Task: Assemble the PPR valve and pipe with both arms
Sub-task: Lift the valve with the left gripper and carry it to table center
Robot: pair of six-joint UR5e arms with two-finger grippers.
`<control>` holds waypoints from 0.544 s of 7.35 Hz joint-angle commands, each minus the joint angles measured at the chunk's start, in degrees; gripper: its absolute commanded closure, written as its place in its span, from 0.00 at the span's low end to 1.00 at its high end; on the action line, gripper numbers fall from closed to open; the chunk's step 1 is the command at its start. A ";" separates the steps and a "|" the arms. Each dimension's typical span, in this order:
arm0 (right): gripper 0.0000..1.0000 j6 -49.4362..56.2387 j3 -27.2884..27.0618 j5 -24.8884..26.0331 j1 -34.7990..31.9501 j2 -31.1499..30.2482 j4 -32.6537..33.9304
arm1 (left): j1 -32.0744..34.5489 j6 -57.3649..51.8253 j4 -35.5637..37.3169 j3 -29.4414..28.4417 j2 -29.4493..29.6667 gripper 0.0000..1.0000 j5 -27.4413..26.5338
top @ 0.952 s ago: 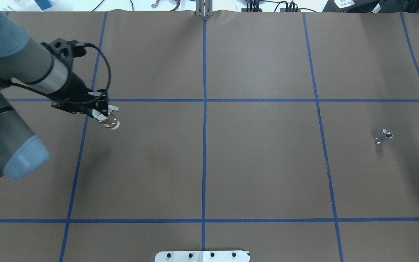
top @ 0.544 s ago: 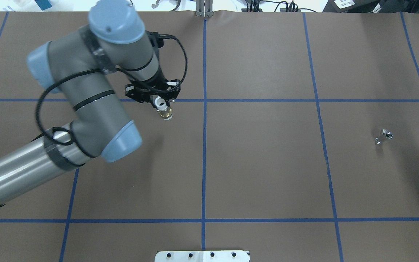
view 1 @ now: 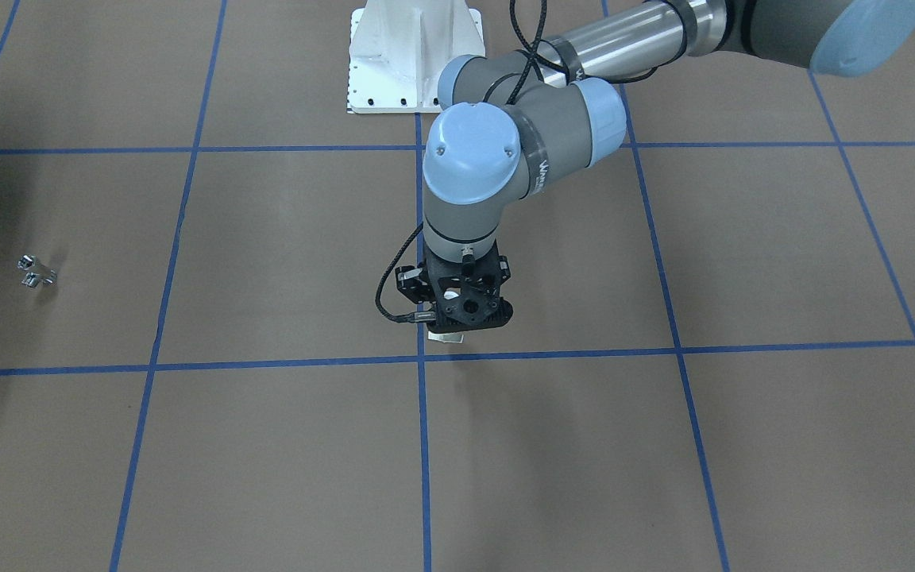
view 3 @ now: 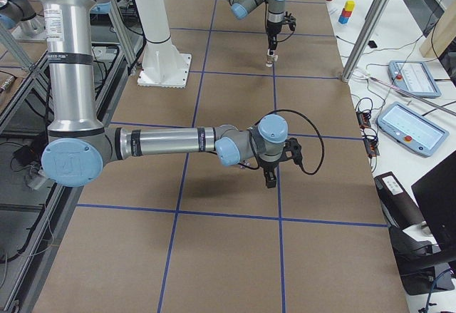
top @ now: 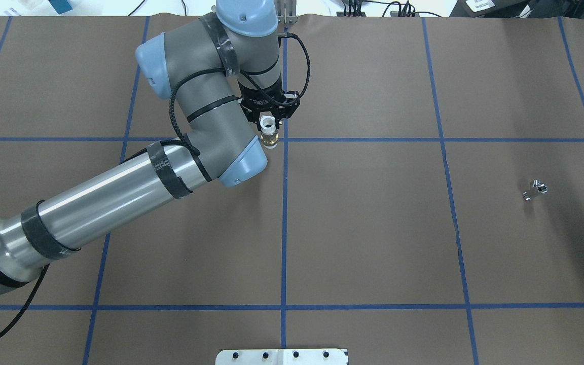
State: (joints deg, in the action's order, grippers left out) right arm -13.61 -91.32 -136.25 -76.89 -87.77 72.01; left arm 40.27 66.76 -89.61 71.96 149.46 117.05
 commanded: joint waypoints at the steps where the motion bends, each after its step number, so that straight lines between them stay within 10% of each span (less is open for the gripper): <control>1: 0.00 -6.60 -0.26 0.02 0.08 2.87 -1.26 | -0.89 0.48 -2.30 -4.18 1.45 1.00 -0.07; 4: 0.00 -6.60 -2.46 3.10 0.78 2.26 -0.82 | -1.69 2.41 -5.40 -5.78 1.71 1.00 -0.07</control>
State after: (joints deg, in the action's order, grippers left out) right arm -20.09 -93.30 -133.94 -76.24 -85.38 71.11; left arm 38.80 68.68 -94.41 66.48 150.97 116.98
